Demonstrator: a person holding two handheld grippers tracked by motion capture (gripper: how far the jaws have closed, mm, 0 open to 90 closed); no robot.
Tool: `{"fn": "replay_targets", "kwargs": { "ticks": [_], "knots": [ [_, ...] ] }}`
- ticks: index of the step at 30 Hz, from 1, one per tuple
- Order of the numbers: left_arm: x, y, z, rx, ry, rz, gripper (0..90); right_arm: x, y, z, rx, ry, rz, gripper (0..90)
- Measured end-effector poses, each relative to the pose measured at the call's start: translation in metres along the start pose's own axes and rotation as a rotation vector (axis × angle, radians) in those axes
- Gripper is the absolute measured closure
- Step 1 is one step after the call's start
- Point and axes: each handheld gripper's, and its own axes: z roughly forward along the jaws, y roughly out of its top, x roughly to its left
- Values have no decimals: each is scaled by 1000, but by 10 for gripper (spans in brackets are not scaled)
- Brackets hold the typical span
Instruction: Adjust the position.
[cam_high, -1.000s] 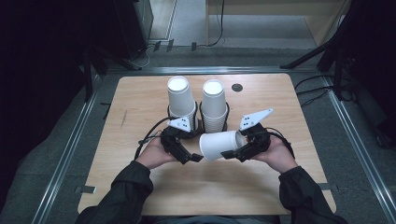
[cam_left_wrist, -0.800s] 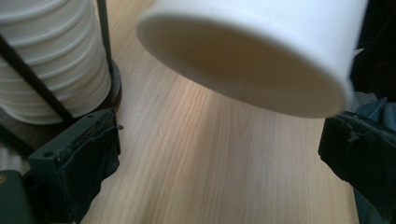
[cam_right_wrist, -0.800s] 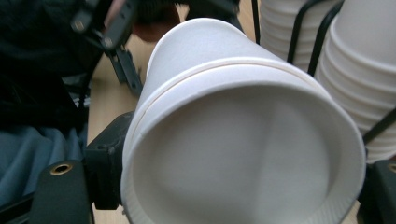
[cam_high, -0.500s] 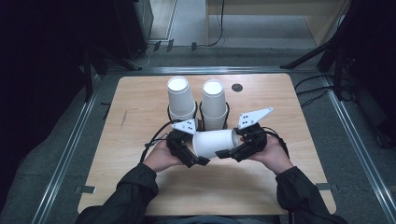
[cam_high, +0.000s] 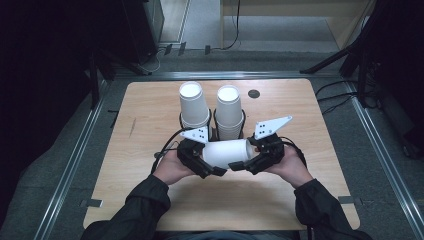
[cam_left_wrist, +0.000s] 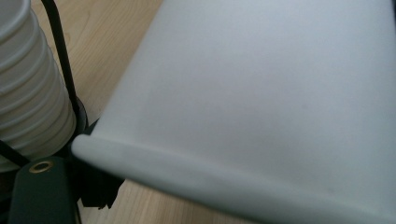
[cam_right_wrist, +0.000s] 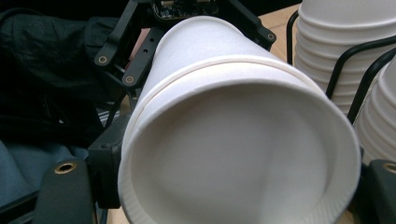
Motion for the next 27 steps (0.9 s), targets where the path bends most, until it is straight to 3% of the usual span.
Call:
{"fn": "replay_targets", "kwargs": {
  "ticks": [2,7,12,14,16,21,23,27],
  "knots": [
    [4,-2,1,35,-34,-22,127,0,-1,1,18,-6,5,187],
    [7,-5,-7,41,-24,-13,128,1,-3,0,54,-25,-28,155],
    [5,-4,-16,92,31,4,127,-1,-7,-3,93,-55,-21,151],
    [4,-3,-19,127,95,24,127,-2,-8,-3,107,-59,-14,151],
    [3,-2,-21,147,122,28,126,-3,-10,-4,125,-77,-16,151],
    [6,-1,-24,206,145,8,126,-4,-13,-3,165,-105,-24,151],
    [6,-1,-23,229,135,3,126,-5,-14,-3,176,-109,-29,151],
    [6,1,-20,275,136,19,126,-5,-16,-2,200,-124,-36,151]
  ]
}}
